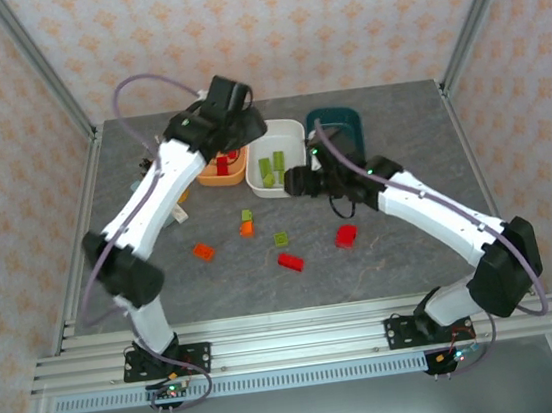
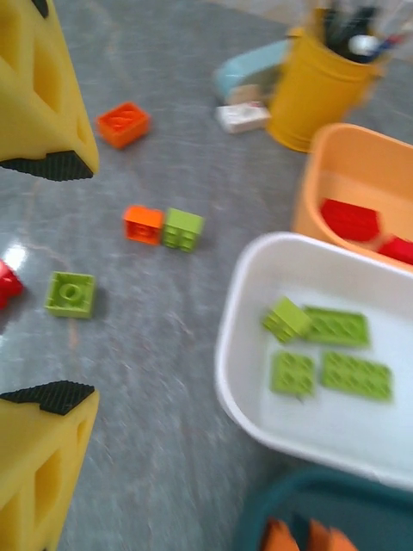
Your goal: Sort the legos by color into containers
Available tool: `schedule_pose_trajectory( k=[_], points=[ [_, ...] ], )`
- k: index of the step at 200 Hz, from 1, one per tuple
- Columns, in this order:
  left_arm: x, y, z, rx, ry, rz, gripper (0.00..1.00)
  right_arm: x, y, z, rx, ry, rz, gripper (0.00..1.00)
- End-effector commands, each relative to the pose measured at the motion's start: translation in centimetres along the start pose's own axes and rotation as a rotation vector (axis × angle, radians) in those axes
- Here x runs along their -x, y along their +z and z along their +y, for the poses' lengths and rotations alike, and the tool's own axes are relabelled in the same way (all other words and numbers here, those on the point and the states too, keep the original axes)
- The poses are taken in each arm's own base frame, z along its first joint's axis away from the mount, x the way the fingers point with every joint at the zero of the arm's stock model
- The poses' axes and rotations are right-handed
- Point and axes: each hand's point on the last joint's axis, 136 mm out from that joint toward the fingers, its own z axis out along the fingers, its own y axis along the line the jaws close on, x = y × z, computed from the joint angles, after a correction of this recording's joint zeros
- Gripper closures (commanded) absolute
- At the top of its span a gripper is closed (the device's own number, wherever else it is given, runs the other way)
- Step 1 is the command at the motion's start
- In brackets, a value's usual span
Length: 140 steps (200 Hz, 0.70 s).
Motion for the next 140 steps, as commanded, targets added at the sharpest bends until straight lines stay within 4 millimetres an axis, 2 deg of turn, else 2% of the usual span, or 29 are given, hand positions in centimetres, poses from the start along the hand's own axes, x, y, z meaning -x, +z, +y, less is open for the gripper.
schedule_pose_trajectory(
  k=[1,21,46,72,92,105,117,140],
  points=[
    [-2.6,-1.1,5.9,0.106,-0.068,0.020,0.36,-2.7,1.8,0.5,-0.072,-0.120,0.073,0.35],
    [-5.5,-3.6,10.6,0.151,-0.074,0.019,0.35,-4.6,3.9,2.0,-0.112,-0.135,0.137,0.34],
    [-9.6,-6.0,16.0,0.194,-0.097,0.019,0.34,-6.0,6.3,4.1,-0.186,-0.125,0.184,0.32],
    [-13.4,-8.2,20.9,0.212,-0.159,0.006,0.33,-6.9,8.9,4.6,-0.312,-0.081,0.233,0.32],
    [-15.2,-9.7,23.3,0.205,-0.187,-0.019,0.32,-7.2,10.7,4.2,-0.394,-0.025,0.242,0.30],
    [-15.8,-10.5,24.2,0.186,-0.195,-0.034,0.31,-7.4,11.7,3.8,-0.438,-0.003,0.246,0.29],
    [-16.2,-11.1,24.3,0.150,-0.197,-0.040,0.29,-7.6,12.7,3.4,-0.475,0.015,0.249,0.26],
    [-16.6,-11.9,24.0,0.079,-0.192,-0.048,0.28,-7.9,14.9,4.0,-0.464,0.027,0.257,0.26]
  ],
)
